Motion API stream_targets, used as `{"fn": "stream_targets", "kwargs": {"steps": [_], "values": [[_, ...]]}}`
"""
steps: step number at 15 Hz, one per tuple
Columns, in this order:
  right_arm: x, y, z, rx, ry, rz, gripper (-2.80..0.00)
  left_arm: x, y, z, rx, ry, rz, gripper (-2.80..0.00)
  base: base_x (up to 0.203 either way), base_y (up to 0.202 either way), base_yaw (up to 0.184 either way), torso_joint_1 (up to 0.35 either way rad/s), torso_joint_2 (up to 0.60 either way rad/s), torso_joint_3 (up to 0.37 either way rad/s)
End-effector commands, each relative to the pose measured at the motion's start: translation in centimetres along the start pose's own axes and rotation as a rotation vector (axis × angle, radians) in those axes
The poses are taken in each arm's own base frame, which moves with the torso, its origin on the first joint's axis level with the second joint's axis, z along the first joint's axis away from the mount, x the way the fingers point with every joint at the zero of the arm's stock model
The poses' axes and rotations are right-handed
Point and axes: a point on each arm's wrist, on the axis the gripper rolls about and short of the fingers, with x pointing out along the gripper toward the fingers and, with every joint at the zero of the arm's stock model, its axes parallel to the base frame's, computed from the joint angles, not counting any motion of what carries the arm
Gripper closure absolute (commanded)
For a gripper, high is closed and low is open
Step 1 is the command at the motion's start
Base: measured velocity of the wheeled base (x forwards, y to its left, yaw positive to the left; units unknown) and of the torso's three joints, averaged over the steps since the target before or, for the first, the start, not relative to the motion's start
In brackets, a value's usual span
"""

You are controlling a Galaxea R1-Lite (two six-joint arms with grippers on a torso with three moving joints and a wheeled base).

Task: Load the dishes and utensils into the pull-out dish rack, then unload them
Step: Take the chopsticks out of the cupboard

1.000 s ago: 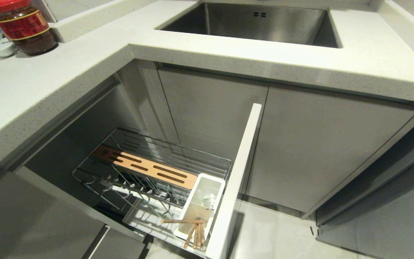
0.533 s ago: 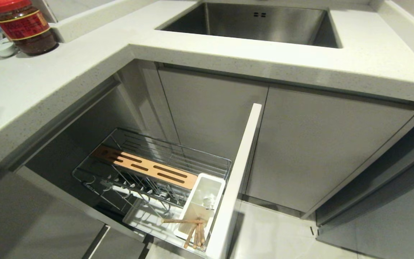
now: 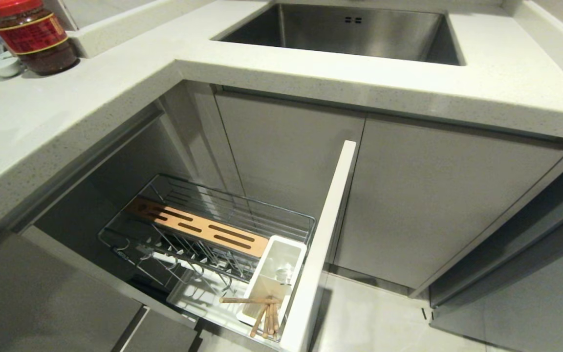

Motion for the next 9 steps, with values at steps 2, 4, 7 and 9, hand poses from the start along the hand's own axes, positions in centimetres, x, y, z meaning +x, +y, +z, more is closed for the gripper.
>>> {"fn": "stream_targets", "kwargs": {"steps": [2,4,7,9], "values": [[0.1,0.0,-0.7,0.0,0.024,0.0,0.0,4.7,-0.4,-3.4,-0.011,0.293,-0.075,0.0,0.0,0.0,0.0,0.0,0.0,0.0],[0.1,0.0,-0.7,0.0,0.026,0.0,0.0,6.4,-0.8,-6.0,0.034,0.467,-0.07,0.0,0.0,0.0,0.0,0.0,0.0,0.0],[0.1,0.0,-0.7,0.0,0.024,0.0,0.0,8.0,-1.6,-9.5,0.101,0.681,-0.054,0.0,0.0,0.0,0.0,0.0,0.0,0.0],[0.1,0.0,-0.7,0.0,0.024,0.0,0.0,8.8,-1.7,-11.4,0.14,0.79,-0.015,0.0,0.0,0.0,0.0,0.0,0.0,0.0]]}}
